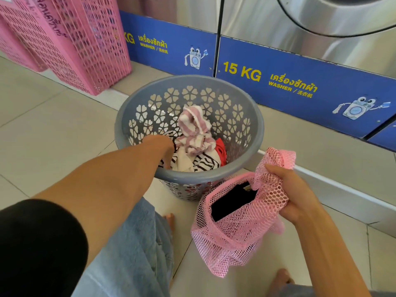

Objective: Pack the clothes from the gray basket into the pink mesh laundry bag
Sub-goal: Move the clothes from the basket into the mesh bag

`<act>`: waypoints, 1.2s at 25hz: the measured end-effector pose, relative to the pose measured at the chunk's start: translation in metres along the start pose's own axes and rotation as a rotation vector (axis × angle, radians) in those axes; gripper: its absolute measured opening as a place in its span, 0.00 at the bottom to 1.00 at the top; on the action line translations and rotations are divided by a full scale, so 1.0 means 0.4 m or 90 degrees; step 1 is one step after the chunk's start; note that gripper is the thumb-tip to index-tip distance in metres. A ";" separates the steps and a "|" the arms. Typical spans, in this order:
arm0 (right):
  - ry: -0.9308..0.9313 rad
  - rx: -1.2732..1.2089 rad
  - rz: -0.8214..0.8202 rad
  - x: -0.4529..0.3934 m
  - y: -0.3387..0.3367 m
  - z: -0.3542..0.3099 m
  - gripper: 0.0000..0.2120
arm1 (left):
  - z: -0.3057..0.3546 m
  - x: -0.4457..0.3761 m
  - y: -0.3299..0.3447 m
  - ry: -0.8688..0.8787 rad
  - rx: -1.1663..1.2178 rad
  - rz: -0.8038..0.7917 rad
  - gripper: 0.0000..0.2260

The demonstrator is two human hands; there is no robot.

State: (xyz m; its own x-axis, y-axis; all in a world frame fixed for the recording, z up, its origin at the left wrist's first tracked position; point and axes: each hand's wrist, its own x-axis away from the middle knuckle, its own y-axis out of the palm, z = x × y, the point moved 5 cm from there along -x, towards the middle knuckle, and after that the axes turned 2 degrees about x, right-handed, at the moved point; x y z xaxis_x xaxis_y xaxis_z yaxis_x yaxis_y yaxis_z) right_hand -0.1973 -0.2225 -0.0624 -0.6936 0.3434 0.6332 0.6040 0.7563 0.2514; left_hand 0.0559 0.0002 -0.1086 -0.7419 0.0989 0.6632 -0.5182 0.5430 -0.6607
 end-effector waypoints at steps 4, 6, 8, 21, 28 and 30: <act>0.013 0.007 0.001 -0.004 -0.003 0.011 0.09 | 0.017 -0.001 0.006 0.015 -0.015 -0.016 0.24; 0.013 -0.006 0.000 -0.003 -0.008 0.013 0.13 | 0.017 0.007 -0.027 0.014 0.052 0.031 0.28; 0.008 -0.015 0.006 0.001 -0.011 0.010 0.17 | 0.027 0.026 -0.071 0.048 0.180 0.082 0.32; -0.006 -0.046 0.030 0.075 -0.032 -0.004 0.20 | 0.090 0.365 -0.321 0.547 1.297 -0.006 0.08; -0.016 -0.062 0.008 0.098 -0.038 -0.007 0.15 | 0.162 0.548 -0.321 0.715 1.432 0.009 0.35; -0.024 -0.065 0.005 0.101 -0.034 -0.002 0.15 | 0.237 0.528 -0.265 0.626 1.282 -0.193 0.25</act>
State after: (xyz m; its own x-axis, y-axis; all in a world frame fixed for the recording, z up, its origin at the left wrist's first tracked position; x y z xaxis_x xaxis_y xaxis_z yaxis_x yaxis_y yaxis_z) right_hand -0.2333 -0.2194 -0.0398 -0.7020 0.3713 0.6078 0.6449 0.6934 0.3213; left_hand -0.0863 -0.1156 0.0682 -0.5394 0.7959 0.2748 -0.6283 -0.5977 0.4979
